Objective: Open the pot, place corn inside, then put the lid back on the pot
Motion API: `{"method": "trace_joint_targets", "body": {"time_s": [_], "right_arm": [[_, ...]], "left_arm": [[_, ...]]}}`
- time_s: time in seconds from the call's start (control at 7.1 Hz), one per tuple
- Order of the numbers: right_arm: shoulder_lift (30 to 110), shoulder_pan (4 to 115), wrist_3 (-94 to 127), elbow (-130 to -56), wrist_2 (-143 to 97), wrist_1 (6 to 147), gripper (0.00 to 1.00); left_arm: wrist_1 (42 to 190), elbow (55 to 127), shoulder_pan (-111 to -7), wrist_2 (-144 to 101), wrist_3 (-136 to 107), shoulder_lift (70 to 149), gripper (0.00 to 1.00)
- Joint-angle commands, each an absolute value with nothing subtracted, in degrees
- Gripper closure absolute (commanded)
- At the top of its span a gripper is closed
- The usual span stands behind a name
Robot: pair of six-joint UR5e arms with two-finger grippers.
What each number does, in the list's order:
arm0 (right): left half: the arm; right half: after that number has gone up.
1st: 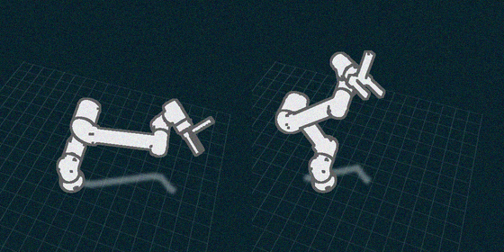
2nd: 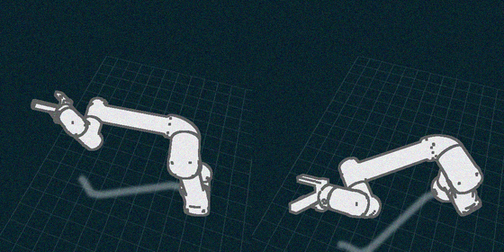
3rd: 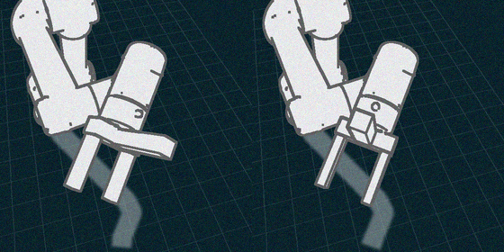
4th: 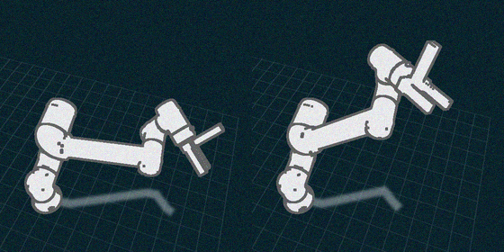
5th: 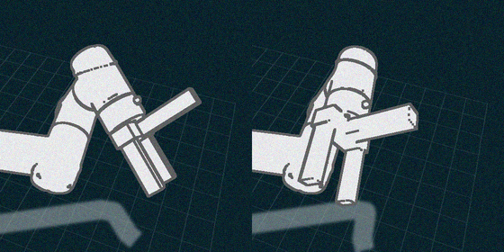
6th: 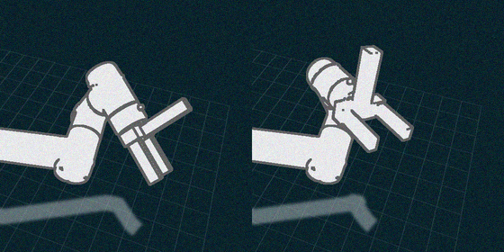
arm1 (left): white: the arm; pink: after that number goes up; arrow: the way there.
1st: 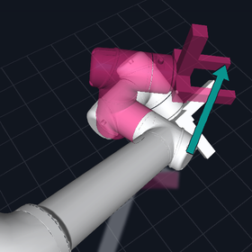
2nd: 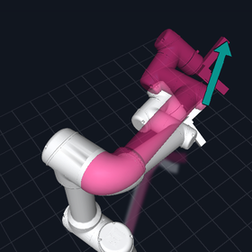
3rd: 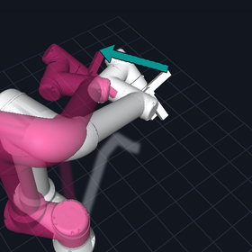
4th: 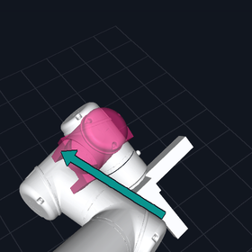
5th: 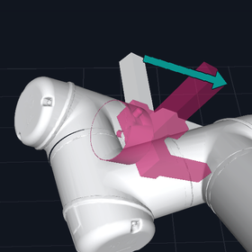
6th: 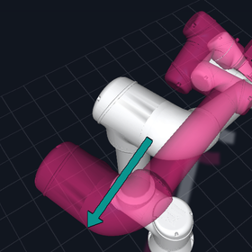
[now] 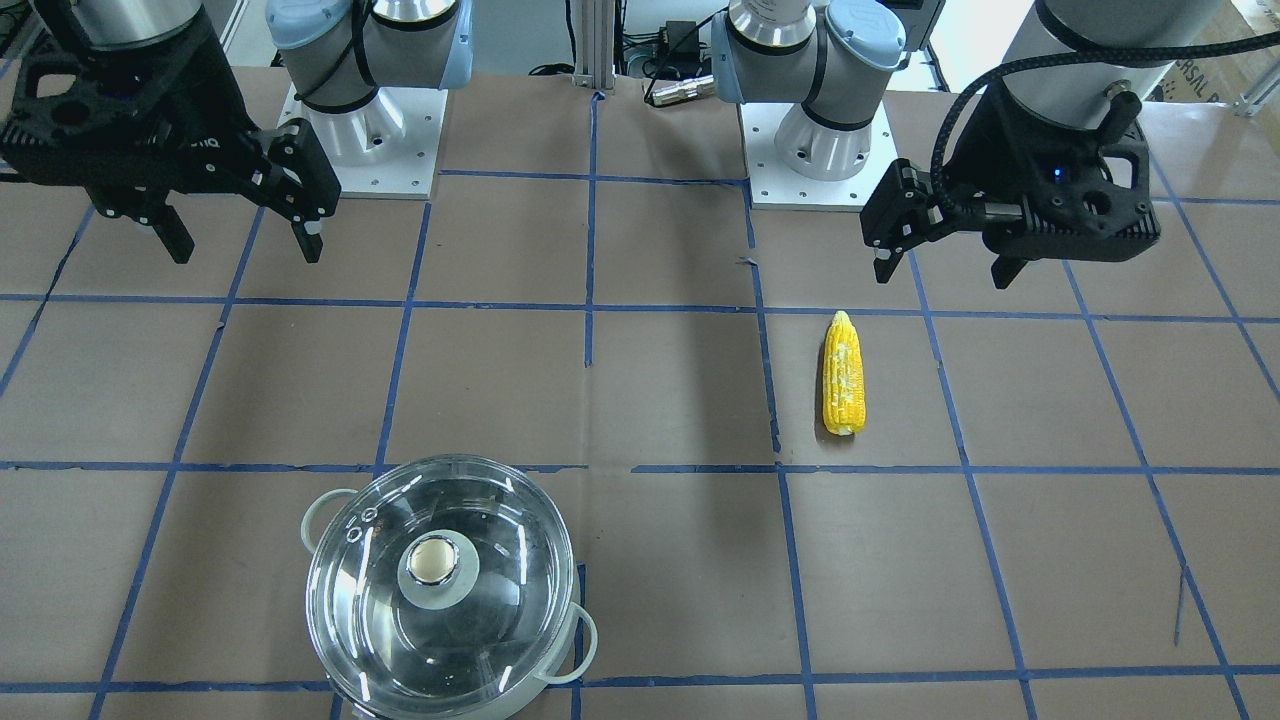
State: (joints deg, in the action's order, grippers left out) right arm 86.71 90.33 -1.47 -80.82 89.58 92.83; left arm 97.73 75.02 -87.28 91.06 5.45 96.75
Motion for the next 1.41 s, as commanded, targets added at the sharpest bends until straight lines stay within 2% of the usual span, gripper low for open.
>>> {"method": "trace_joint_targets", "body": {"time_s": [0.0, 0.28, 0.56, 0.85, 1.27], "right_arm": [[77.91, 93.15, 0.51, -72.55, 89.39, 93.16, 0.0], [69.3, 96.75, 5.7, -67.52, 89.91, 98.41, 0.0], [63.49, 98.17, 9.74, -66.62, 90.35, 104.82, 0.0], [59.35, 98.26, 11.07, -66.62, 90.79, 110.28, 0.0], [57.4, 98.26, 13.62, -66.62, 91.76, 110.74, 0.0]], "left_arm": [[97.65, 75.15, -87.28, 91.14, 5.45, 97.12, 0.0], [97.65, 75.23, -87.28, 91.14, 5.45, 97.73, 0.0], [97.65, 75.15, -87.28, 91.14, 5.45, 97.91, 0.0], [97.65, 75.15, -87.28, 91.14, 5.45, 97.82, 0.0], [97.65, 75.23, -87.28, 91.23, 5.8, 97.56, 0.0]]}}
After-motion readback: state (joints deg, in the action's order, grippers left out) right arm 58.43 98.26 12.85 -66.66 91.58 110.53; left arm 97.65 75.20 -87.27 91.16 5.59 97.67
